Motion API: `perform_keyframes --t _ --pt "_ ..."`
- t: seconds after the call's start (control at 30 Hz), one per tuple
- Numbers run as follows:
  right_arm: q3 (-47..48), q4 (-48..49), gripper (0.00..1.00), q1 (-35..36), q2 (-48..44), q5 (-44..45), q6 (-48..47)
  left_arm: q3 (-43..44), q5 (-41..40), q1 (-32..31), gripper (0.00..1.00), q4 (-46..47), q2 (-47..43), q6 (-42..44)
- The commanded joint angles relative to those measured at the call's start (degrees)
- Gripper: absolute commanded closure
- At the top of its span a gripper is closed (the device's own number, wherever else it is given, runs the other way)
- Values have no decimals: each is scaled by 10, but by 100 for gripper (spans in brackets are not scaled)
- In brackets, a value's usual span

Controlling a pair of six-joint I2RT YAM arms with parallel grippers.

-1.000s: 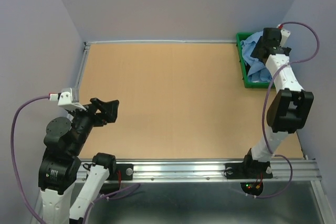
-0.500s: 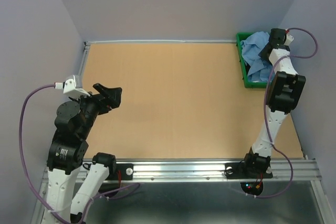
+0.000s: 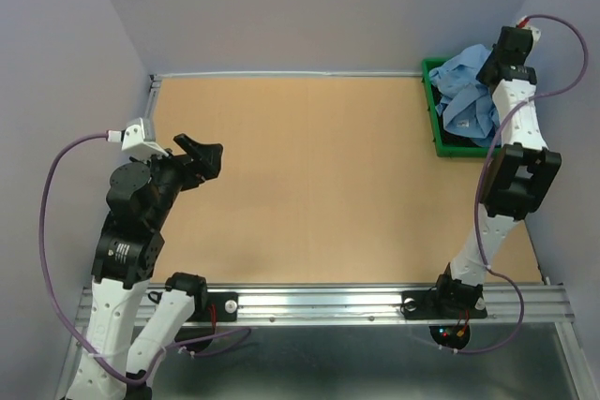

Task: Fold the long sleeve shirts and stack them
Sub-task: Grab the shirt from the pile, then move the shirt to the center of the board

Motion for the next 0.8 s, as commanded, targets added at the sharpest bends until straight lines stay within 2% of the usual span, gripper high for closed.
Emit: perform_keyframes --t 0.0,0.4,0.57,0.77 --pt "21 55 99 19 -105 -21 -67 -3 10 -3 1 41 10 24" --pt "79 67 99 87 -160 -79 -137 -3 15 -3 1 42 8 44" --pt "136 67 99 166 -160 -133 -161 4 -4 -3 1 31 -2 45" --pt "244 86 99 246 -131 -226 -113 19 -42 -3 1 15 1 42"
